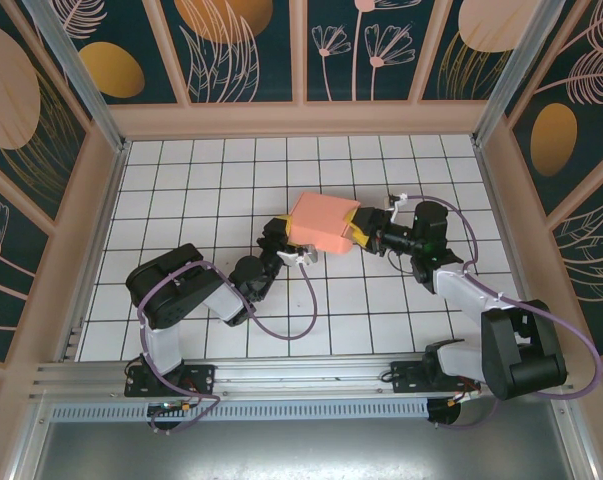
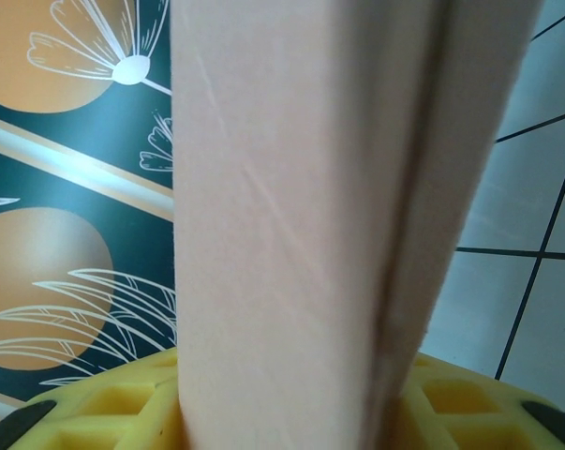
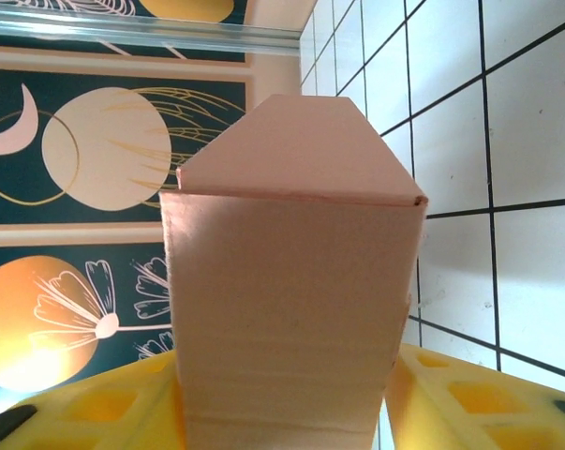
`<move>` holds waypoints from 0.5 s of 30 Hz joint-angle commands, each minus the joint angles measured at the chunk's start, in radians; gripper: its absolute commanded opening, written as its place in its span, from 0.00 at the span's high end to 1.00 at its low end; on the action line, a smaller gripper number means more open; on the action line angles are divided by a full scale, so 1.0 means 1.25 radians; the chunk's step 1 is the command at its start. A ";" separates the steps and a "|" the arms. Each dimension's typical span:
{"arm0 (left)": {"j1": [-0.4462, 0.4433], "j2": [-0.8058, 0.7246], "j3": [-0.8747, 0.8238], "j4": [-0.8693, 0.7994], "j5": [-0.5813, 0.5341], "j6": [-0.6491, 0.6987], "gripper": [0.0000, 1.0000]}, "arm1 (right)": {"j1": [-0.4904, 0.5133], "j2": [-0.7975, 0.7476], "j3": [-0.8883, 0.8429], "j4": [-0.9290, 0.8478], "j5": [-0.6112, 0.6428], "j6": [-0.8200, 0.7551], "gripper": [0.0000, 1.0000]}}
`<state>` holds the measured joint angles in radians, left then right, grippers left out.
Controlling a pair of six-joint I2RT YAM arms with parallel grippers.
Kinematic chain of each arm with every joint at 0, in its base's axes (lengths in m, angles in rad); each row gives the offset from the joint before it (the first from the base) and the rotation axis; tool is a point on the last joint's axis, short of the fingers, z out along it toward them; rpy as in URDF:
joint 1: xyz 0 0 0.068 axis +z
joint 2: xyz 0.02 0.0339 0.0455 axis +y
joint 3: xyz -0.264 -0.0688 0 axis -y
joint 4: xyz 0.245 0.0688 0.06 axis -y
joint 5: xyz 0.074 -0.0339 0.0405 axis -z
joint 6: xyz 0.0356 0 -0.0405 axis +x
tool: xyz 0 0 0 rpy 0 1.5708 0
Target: Fold the paper box
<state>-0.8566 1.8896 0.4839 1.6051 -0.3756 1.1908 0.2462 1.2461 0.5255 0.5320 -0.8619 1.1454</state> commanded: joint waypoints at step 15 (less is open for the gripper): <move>-0.002 -0.190 -0.019 -0.263 0.034 -0.138 0.54 | -0.060 -0.129 0.150 -0.346 0.167 -0.321 0.23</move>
<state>-0.8566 1.7294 0.4747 1.4097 -0.3489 1.0859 0.1886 1.1103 0.6552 0.2138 -0.7132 0.8848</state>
